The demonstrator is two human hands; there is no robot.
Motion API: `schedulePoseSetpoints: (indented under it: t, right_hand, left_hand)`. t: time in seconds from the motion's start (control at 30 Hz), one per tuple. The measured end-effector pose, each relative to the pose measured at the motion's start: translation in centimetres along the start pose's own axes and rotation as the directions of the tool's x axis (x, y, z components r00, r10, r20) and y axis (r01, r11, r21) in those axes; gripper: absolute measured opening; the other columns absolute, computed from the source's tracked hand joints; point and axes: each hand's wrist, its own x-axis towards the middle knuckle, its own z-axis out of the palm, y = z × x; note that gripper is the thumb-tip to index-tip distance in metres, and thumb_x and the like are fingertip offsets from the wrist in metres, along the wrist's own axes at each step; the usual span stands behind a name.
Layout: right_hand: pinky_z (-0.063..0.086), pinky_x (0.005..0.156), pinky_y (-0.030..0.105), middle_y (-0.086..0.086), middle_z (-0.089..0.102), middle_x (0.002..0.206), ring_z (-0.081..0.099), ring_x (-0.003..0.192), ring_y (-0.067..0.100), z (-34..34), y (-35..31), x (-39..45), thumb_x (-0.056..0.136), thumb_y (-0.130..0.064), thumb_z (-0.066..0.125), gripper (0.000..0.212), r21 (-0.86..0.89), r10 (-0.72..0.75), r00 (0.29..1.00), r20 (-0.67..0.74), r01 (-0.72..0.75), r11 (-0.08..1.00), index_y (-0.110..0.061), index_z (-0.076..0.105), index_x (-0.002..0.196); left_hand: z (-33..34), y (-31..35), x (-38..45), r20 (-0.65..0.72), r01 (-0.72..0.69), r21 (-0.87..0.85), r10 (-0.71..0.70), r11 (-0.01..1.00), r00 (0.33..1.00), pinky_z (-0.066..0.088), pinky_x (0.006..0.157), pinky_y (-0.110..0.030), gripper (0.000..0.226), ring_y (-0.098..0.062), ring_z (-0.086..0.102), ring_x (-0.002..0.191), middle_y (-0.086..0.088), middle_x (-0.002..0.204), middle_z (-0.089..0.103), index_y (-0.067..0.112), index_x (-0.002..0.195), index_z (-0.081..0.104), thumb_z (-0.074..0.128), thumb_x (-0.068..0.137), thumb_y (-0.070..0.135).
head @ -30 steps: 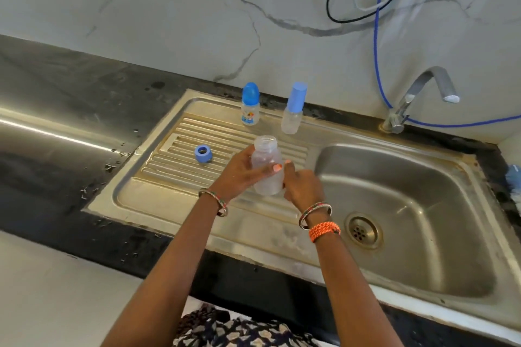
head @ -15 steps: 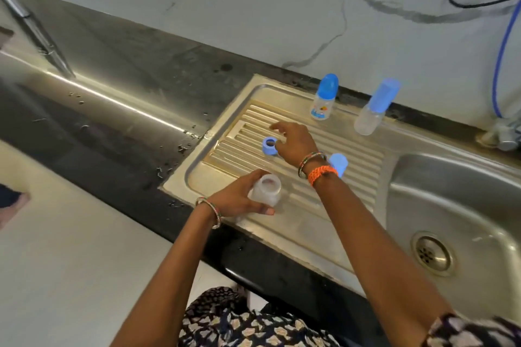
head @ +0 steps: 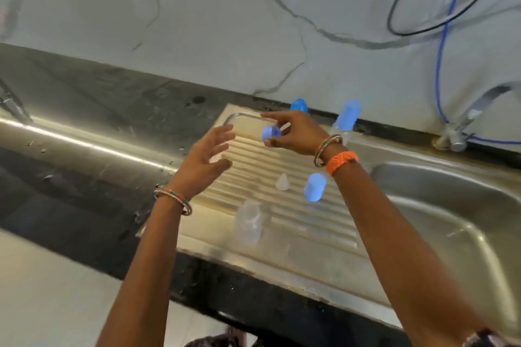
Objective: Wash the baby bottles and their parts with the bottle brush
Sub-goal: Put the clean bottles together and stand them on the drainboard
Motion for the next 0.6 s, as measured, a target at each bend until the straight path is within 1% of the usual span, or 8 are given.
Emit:
schedulePoseSetpoints:
  t: [0.1, 0.2, 0.3, 0.33, 0.37, 0.4, 0.47, 0.6]
  right_hand:
    - [0.041, 0.064, 0.005, -0.003, 0.06, 0.086, 0.054, 0.06, -0.007, -6.1, -1.6, -3.9, 0.075, -0.014, 0.079, 0.035, 0.171, 0.017, 0.998, -0.056, -0.007, 0.985, -0.016, 0.067, 0.108]
    - [0.052, 0.066, 0.016, 0.004, 0.065, 0.092, 0.065, 0.074, 0.003, -11.5, -0.4, -9.6, 0.081, -0.004, 0.07, 0.022, 0.484, 0.07, 0.997, -0.022, -0.051, 0.873, -0.012, 0.064, 0.101]
    - [0.057, 0.068, 0.023, 0.007, 0.07, 0.097, 0.069, 0.085, 0.017, -13.4, 4.1, -15.3, 0.076, -0.02, 0.07, 0.026, 0.809, 0.127, 0.992, 0.024, -0.094, 0.58, -0.011, 0.067, 0.1]
    - [0.056, 0.066, 0.021, 0.006, 0.072, 0.089, 0.07, 0.08, 0.016, -12.6, 6.8, -16.4, 0.069, -0.03, 0.079, 0.034, 0.817, 0.238, 0.97, 0.051, -0.178, 0.549, -0.009, 0.07, 0.093]
    - [0.055, 0.064, 0.02, 0.005, 0.071, 0.081, 0.068, 0.074, 0.015, -11.6, 9.6, -17.2, 0.06, -0.035, 0.086, 0.043, 0.71, 0.386, 0.921, 0.05, -0.305, 0.635, -0.005, 0.07, 0.086]
    - [0.052, 0.064, 0.022, 0.007, 0.07, 0.078, 0.066, 0.072, 0.015, -10.6, 12.3, -18.8, 0.061, -0.037, 0.086, 0.045, 0.44, 0.539, 0.84, 0.061, -0.507, 0.741, -0.002, 0.068, 0.085]
    - [0.047, 0.058, 0.021, 0.004, 0.068, 0.07, 0.064, 0.063, 0.012, -8.2, 16.6, -20.8, 0.061, -0.025, 0.078, 0.03, 0.017, 0.726, 0.684, 0.079, -0.729, 0.685, -0.004, 0.067, 0.081]
    - [0.044, 0.043, 0.014, -0.003, 0.056, 0.046, 0.05, 0.036, 0.001, -10.0, 17.2, -22.1, 0.076, -0.001, 0.074, 0.015, 0.327, 0.731, 0.672, -0.116, -0.669, 0.667, -0.008, 0.062, 0.07]
  left_hand:
    - [4.3, 3.3, 2.6, 0.068, -0.054, -0.143, 0.065, 0.988, 0.996, 0.049, 0.071, -0.014, 0.048, 0.002, 0.063, 0.085, 0.003, 0.107, 0.064, 0.017, 0.121, 0.051, 0.058, 0.074, 0.008]
    - [9.7, 5.0, 4.4, 0.144, -0.012, -0.211, 0.043, 0.978, 0.989, 0.05, 0.073, -0.025, 0.033, -0.009, 0.065, 0.086, 0.002, 0.102, 0.068, 0.016, 0.116, 0.055, 0.059, 0.087, 0.003]
    - [14.8, 6.1, 5.2, 0.262, 0.054, -0.251, 0.014, 0.966, 0.965, 0.052, 0.071, -0.027, 0.026, -0.011, 0.066, 0.082, 0.001, 0.098, 0.07, 0.014, 0.111, 0.059, 0.048, 0.094, -0.002]
    - [16.1, 6.3, 5.2, 0.288, 0.075, -0.263, 0.004, 0.962, 0.958, 0.053, 0.07, -0.026, 0.024, -0.011, 0.067, 0.082, 0.002, 0.097, 0.07, 0.016, 0.107, 0.06, 0.048, 0.094, -0.001]
    - [17.3, 6.3, 5.2, 0.306, 0.103, -0.283, -0.012, 0.954, 0.952, 0.054, 0.07, -0.026, 0.023, -0.011, 0.067, 0.082, 0.002, 0.096, 0.07, 0.018, 0.103, 0.061, 0.048, 0.095, 0.001]
    - [18.6, 6.3, 5.0, 0.325, 0.146, -0.307, -0.04, 0.941, 0.945, 0.054, 0.071, -0.026, 0.021, -0.013, 0.068, 0.083, 0.002, 0.095, 0.071, 0.019, 0.1, 0.062, 0.049, 0.095, 0.003]
    - [20.5, 5.9, 4.6, 0.347, 0.228, -0.33, -0.107, 0.916, 0.932, 0.054, 0.07, -0.028, 0.018, -0.015, 0.067, 0.081, 0.002, 0.09, 0.071, 0.017, 0.097, 0.063, 0.05, 0.094, 0.005]
    - [22.7, 5.0, 4.0, 0.364, 0.333, -0.288, -0.219, 0.898, 0.905, 0.053, 0.066, -0.027, 0.019, -0.014, 0.065, 0.077, 0.004, 0.082, 0.071, 0.017, 0.094, 0.062, 0.049, 0.094, 0.003]
